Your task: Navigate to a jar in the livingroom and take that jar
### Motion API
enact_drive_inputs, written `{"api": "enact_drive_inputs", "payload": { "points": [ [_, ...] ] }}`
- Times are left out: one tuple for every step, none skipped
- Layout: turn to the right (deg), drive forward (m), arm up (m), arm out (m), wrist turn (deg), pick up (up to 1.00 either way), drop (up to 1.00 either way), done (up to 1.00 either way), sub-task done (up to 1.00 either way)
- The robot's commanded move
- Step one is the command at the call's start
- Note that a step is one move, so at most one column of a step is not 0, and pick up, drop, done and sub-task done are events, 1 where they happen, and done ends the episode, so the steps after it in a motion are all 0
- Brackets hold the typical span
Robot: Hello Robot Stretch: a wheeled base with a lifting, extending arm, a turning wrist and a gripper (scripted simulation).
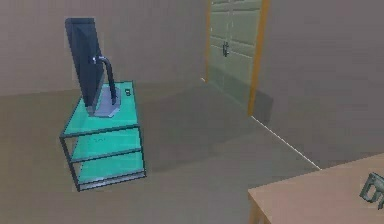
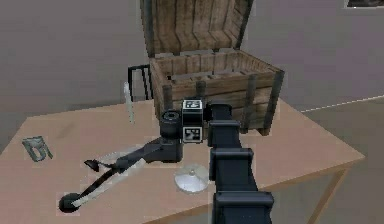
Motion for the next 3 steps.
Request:
{"api": "enact_drive_inputs", "payload": {
  "points": [
    [0.0,0.00,0.00,0.00,45.0,0.00,0.00,0.00,0.00],
    [0.0,0.00,0.00,0.00,45.0,0.00,0.00,0.00,0.00],
    [0.0,0.00,0.00,0.00,6.0,0.00,0.00,0.00,0.00]
  ]
}}
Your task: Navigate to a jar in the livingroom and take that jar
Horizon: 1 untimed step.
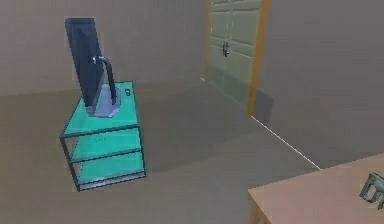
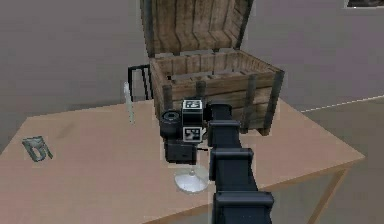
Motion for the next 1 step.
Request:
{"api": "enact_drive_inputs", "payload": {
  "points": [
    [0.0,0.00,-0.30,0.00,0.0,0.00,0.00,0.00,0.00]
  ]
}}
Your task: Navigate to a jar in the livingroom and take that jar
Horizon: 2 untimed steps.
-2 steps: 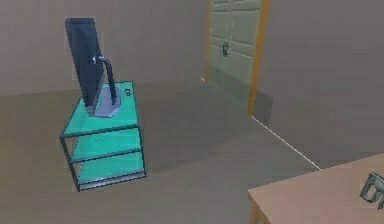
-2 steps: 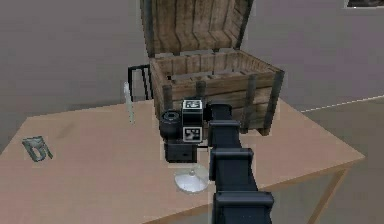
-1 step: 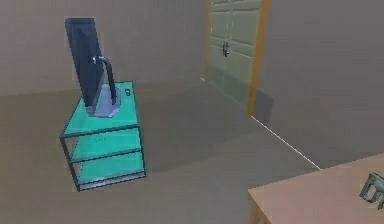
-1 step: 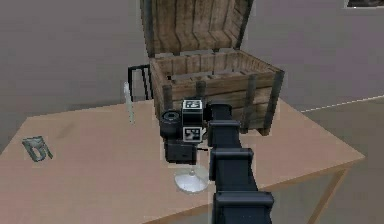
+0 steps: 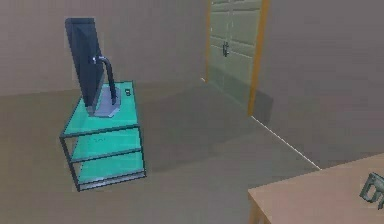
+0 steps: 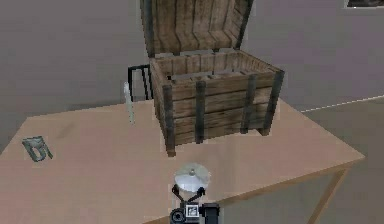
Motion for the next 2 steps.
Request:
{"api": "enact_drive_inputs", "payload": {
  "points": [
    [0.0,0.00,0.00,0.00,0.0,1.00,0.00,0.00,0.00],
    [0.0,0.00,0.10,0.00,0.0,0.00,0.00,0.00,0.00]
  ]
}}
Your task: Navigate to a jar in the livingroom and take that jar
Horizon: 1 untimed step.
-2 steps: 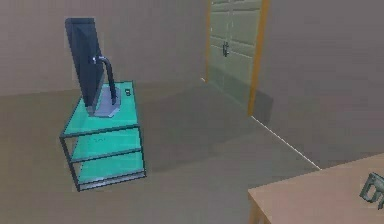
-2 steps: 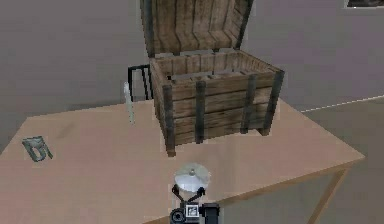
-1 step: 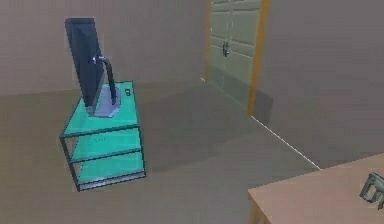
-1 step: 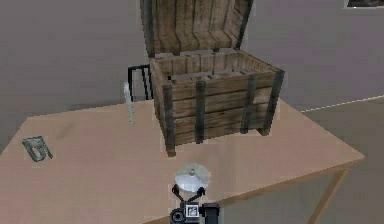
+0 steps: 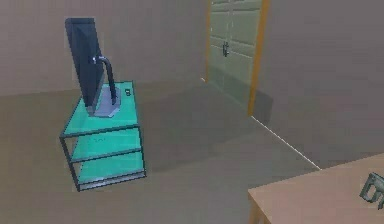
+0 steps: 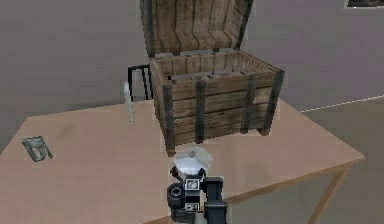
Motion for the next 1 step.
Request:
{"api": "enact_drive_inputs", "payload": {
  "points": [
    [0.0,0.00,0.00,0.00,0.0,0.00,0.00,1.00,0.00]
  ]
}}
